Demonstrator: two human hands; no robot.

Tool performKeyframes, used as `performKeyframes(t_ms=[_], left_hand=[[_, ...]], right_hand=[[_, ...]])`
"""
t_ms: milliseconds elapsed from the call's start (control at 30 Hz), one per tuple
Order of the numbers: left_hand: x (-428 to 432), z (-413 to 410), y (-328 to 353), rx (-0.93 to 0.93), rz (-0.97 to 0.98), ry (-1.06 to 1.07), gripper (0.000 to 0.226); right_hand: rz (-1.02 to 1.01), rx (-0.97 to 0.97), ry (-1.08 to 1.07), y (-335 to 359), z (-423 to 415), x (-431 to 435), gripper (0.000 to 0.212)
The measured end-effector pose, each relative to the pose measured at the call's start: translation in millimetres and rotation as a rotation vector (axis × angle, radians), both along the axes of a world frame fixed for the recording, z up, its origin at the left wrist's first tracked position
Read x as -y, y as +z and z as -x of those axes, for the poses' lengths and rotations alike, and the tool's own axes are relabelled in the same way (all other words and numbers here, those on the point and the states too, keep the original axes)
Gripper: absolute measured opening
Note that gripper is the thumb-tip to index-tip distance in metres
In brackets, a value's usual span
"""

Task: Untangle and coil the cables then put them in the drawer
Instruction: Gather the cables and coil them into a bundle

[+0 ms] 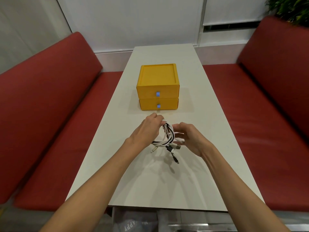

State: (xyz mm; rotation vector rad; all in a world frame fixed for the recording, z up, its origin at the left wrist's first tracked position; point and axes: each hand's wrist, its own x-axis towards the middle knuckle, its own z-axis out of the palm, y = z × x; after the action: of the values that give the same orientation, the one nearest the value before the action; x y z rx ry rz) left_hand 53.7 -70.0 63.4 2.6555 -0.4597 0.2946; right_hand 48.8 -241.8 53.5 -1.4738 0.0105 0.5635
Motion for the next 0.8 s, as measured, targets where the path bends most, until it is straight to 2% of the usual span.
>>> performKeyframes(t_ms=[133, 200, 267, 467, 600, 667, 800], left_hand=[[3.4, 3.8, -1.8, -0.054, -0.026, 0.04, 0.025], [7.1, 5.9, -1.1, -0.084, -0.026, 0.038, 0.025], [9.1, 8.1, -1.2, -0.138, 0.036, 0.045, 0.024], [8.5, 14.8, -2.4, -0.333, 0.405, 0.138, 0.019], [6.4, 14.0, -4.6, -0.438, 0.593, 0.146, 0.021], [6.3, 14.3, -3.3, -0.482, 0.616, 0.143, 0.022], [7.5, 17.1, -2.2, -0.509, 0.62, 0.126, 0.021]], right_hand=[[0.053, 0.033, -0.017, -3.3, -0.7, -4.2, 0.031], [0.053, 0.038, -0.043, -3.2, 0.5, -5.9, 0.018], [0.082, 0.046, -0.06, -1.3, 1.6, -5.8, 0.015], [0.041, 0.028, -0.09, 6.2, 5.8, -5.2, 0.053], [0.057, 0.04, -0.087, 8.9, 6.1, -4.8, 0.053], [0.092, 0.058, -0.076, 8.7, 6.5, -4.1, 0.053], [0.194, 0.148, -0.023, 6.9, 7.7, -0.6, 0.039]])
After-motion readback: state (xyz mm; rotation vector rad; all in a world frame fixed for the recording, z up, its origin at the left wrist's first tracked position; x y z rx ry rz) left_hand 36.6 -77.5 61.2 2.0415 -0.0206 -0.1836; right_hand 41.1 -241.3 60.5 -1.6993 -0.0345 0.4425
